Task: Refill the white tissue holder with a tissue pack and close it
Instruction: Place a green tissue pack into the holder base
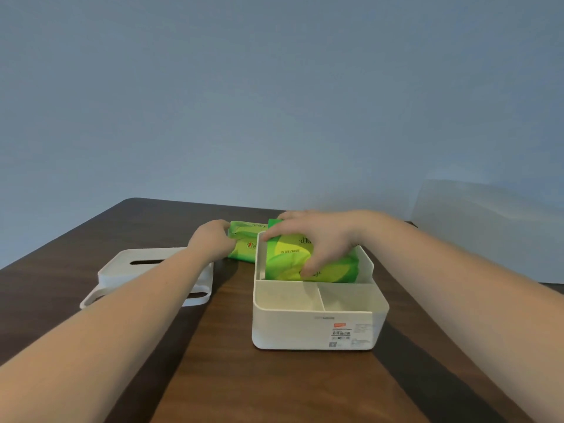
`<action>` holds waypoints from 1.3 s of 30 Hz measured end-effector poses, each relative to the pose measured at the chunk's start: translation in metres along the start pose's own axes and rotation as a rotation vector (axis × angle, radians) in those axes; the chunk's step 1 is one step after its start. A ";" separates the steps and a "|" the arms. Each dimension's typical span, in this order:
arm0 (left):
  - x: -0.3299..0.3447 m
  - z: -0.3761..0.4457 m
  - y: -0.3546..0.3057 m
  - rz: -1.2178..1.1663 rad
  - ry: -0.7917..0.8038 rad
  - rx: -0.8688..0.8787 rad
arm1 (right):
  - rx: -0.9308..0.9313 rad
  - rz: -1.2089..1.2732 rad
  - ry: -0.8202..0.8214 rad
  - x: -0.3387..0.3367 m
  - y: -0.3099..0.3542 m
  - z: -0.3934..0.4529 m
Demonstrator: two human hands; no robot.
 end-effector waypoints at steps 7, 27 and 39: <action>-0.021 -0.005 0.014 0.071 0.098 -0.004 | 0.055 0.106 0.102 0.023 -0.016 0.004; -0.112 -0.049 0.093 0.085 -0.009 -0.199 | 0.239 0.488 -0.351 -0.045 0.046 0.044; -0.097 -0.063 0.141 -0.191 -0.028 -0.405 | 0.346 0.459 0.091 0.011 0.108 0.110</action>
Point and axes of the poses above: each hand's wrist, its own z-axis towards the middle knuckle, its own x-axis out of the palm, y = z × x, the point moved 9 cm from there along z, towards the middle knuckle, and after that the axes turned 7 degrees about -z, right-handed, at the moved point
